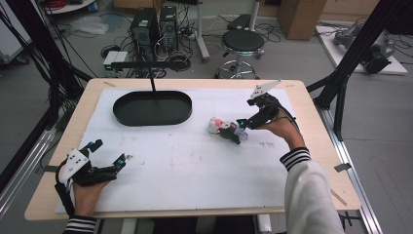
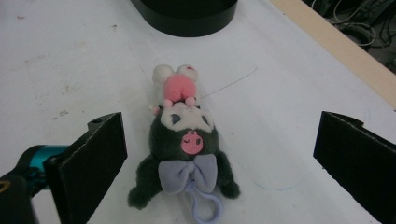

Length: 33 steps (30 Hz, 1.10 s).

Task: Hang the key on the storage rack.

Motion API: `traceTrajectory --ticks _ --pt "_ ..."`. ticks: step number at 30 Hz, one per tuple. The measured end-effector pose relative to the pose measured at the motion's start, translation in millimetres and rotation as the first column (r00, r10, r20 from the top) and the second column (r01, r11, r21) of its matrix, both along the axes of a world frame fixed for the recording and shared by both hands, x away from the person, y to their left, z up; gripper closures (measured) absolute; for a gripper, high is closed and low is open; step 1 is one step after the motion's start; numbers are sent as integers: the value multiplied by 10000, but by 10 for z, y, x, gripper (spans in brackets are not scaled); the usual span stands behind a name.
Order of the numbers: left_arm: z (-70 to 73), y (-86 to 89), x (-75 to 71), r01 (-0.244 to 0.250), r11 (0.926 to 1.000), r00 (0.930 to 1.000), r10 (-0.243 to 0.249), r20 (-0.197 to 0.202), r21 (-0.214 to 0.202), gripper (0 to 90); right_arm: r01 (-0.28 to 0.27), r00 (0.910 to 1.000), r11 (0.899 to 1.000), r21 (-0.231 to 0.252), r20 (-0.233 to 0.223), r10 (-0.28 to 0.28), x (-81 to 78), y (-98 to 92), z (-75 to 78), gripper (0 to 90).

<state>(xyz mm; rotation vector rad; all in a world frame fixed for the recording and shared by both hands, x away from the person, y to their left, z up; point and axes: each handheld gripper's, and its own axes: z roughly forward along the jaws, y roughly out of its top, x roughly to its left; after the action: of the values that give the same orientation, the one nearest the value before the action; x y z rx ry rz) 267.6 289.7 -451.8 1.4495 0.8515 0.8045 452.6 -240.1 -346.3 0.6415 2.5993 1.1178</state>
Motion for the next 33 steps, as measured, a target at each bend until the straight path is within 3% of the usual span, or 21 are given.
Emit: traceTrajectory --ticks 7,13,22,33 --pt "1 5 -1 53 10000 10000 -53 0 18 17 -246 9988 9977 -638 -448 217 73 188 -133 16" --pt "1 8 2 44 10000 10000 -44 -38 -17 17 -377 9962 9958 -833 -810 310 134 296 -223 16" --pt "-1 8 2 0 10000 10000 0 -20 -82 17 -608 9923 9847 -1631 -1164 419 170 395 -365 17" --pt "-1 7 3 -48 9999 10000 48 -38 -100 17 -715 9844 9771 -2004 -1723 367 244 475 -530 25"
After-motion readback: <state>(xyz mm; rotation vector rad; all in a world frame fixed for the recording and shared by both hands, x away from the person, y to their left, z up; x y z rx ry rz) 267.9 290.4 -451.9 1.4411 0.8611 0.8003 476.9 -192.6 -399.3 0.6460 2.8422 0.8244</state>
